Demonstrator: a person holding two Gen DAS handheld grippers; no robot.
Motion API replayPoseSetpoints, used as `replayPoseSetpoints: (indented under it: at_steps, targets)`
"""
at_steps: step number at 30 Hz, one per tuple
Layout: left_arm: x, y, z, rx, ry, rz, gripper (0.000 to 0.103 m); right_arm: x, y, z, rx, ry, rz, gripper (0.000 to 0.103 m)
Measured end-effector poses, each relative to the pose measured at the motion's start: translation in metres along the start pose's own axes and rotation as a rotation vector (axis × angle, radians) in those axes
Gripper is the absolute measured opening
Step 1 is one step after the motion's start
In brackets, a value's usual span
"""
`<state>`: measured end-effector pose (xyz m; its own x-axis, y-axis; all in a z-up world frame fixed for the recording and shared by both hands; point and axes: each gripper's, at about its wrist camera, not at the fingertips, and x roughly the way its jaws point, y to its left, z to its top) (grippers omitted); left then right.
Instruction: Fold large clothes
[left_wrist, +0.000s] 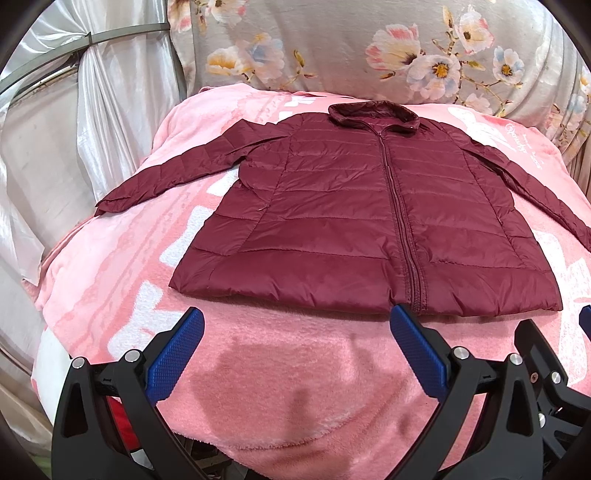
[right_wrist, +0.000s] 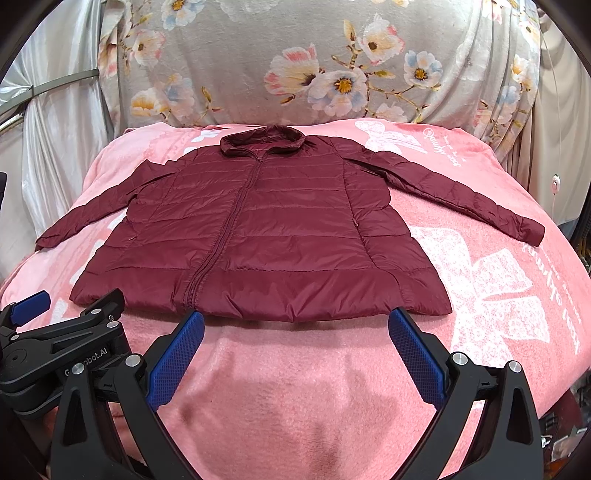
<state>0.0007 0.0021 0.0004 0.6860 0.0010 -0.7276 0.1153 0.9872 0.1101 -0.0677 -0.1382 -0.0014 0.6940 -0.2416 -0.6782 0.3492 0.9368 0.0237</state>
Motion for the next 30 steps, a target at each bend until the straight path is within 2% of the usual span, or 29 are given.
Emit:
replayPoseSetpoints:
  at_steps: [18,19,30]
  targets:
    - [0.000,0.000,-0.001,0.002,0.000,0.002,0.098,0.002,0.001,-0.001,-0.003,-0.001,-0.002,0.098]
    - [-0.002,0.014,-0.001,0.002,0.000,0.002,0.098,0.002,0.001,-0.001,-0.002,0.000,-0.002,0.098]
    - [-0.004,0.021,-0.004,0.005,0.003,0.002,0.098,0.005,0.000,-0.005,0.001,0.008,0.004,0.098]
